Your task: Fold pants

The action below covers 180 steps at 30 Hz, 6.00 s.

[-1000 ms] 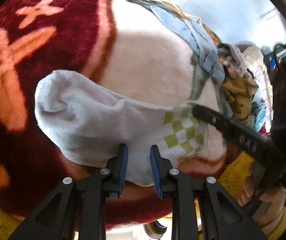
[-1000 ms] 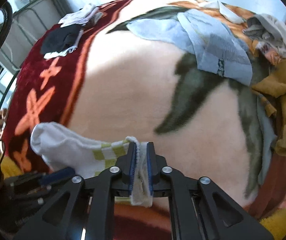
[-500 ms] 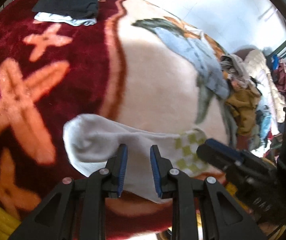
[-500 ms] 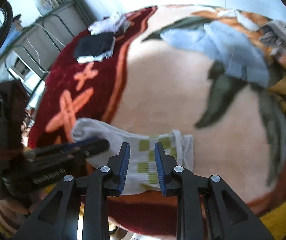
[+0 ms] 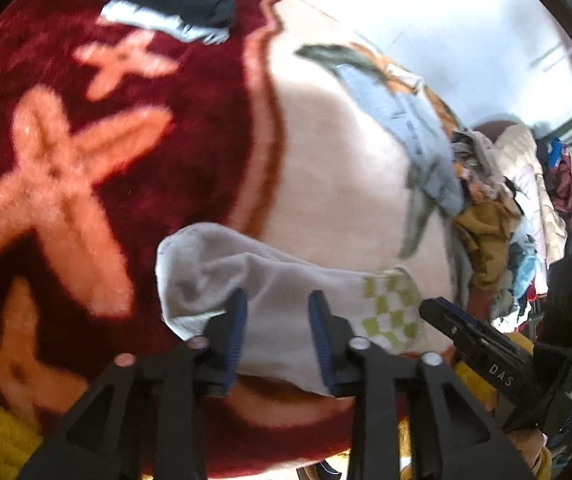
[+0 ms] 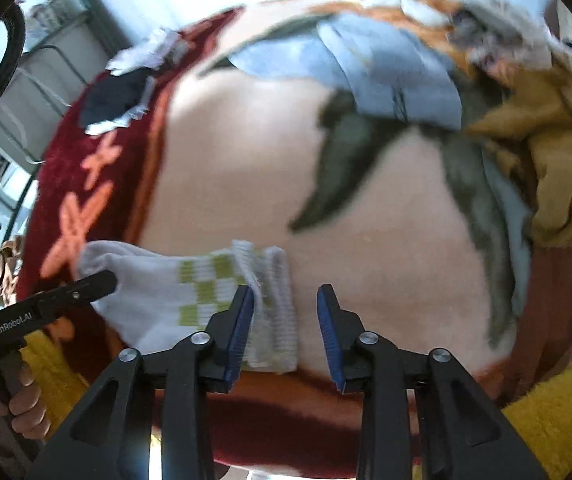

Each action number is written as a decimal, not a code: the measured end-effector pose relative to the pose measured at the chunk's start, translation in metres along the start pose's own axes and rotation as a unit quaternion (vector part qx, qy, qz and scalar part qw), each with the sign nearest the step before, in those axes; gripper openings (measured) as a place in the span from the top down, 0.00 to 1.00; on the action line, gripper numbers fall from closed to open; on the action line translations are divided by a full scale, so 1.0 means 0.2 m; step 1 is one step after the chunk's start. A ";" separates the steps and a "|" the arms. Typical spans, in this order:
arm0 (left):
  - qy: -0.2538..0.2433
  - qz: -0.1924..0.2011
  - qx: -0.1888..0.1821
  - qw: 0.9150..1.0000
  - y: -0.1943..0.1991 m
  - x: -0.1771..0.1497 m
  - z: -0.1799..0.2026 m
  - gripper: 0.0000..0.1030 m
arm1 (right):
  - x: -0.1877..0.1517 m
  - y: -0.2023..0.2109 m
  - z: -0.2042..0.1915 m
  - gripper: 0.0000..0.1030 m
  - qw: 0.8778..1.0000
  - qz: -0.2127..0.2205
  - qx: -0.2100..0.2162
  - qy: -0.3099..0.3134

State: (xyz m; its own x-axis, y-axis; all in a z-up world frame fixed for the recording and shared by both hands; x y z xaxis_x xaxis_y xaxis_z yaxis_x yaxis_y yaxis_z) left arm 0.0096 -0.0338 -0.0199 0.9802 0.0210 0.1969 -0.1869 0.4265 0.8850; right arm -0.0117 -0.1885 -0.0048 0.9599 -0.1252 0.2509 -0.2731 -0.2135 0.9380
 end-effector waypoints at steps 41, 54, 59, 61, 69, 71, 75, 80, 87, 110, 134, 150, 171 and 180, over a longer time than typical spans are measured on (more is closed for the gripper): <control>-0.067 -0.063 0.030 0.995 -0.21 -0.21 0.13 0.65 | -0.10 0.11 0.13 0.67 0.998 -0.045 -0.038 -0.026; -0.060 0.001 0.064 0.996 0.06 -0.07 0.09 0.62 | -0.14 -0.05 -0.01 0.61 0.987 -0.053 0.104 -0.114; -0.041 0.007 0.064 0.997 0.09 0.01 0.03 0.62 | -0.03 0.02 0.00 0.61 0.993 -0.010 0.079 -0.089; -0.048 0.002 0.060 0.997 0.06 0.03 0.06 0.62 | 0.03 0.04 -0.03 0.61 0.996 -0.001 0.077 -0.055; -0.062 -0.018 0.080 0.995 -0.08 0.03 0.07 0.62 | 0.11 -0.20 -0.14 0.79 0.996 -0.055 -0.014 0.074; -0.061 -0.021 0.081 0.995 -0.09 0.03 0.05 0.62 | 0.09 -0.23 -0.13 0.89 0.995 -0.066 -0.006 0.072; -0.055 -0.028 0.083 0.995 -0.13 0.03 0.02 0.62 | 0.10 -0.15 -0.06 0.92 0.998 -0.039 0.039 0.017; -0.059 -0.033 0.087 0.994 -0.16 0.02 0.00 0.65 | 0.09 -0.15 0.04 0.92 0.993 -0.041 0.091 -0.058; -0.056 -0.035 0.084 0.994 -0.18 0.01 -0.03 0.69 | 0.08 -0.11 0.20 0.94 0.978 -0.018 0.130 -0.161; -0.059 -0.075 0.048 0.994 -0.21 -0.20 0.14 0.66 | -0.19 -0.18 0.02 0.71 0.997 -0.065 0.017 -0.023; -0.046 -0.043 0.044 0.997 -0.03 -0.14 0.10 0.66 | -0.26 -0.02 0.11 0.63 0.992 -0.071 0.056 -0.092; -0.030 -0.029 0.110 0.993 -0.08 0.03 -0.12 0.66 | -0.20 -0.21 0.08 0.49 0.971 -0.071 0.140 -0.180; -0.030 0.017 -0.032 0.999 0.02 0.11 0.22 0.66 | -0.04 0.05 0.22 0.84 0.991 0.007 0.064 -0.118; -0.095 -0.016 0.019 0.995 -0.21 0.10 0.41 0.66 | -0.03 0.07 0.18 0.84 0.994 0.022 0.052 -0.094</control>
State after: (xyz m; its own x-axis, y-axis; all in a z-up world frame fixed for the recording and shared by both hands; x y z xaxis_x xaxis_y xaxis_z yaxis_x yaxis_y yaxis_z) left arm 0.0315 -0.1259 -0.0178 0.9563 -0.1644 0.2419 -0.1621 0.3903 0.9063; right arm -0.0239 -0.2246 -0.0019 0.9206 -0.3135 0.2327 -0.3291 -0.3022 0.8946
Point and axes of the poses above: each gripper's, at about its wrist camera, not at the fingertips, and y roughly against the way its jaws point, z to its right, x to its top, the point moved 9 cm from there along -y, roughly the way its jaws point, and after that the axes turned 9 degrees about -z, right-handed, at the moved point
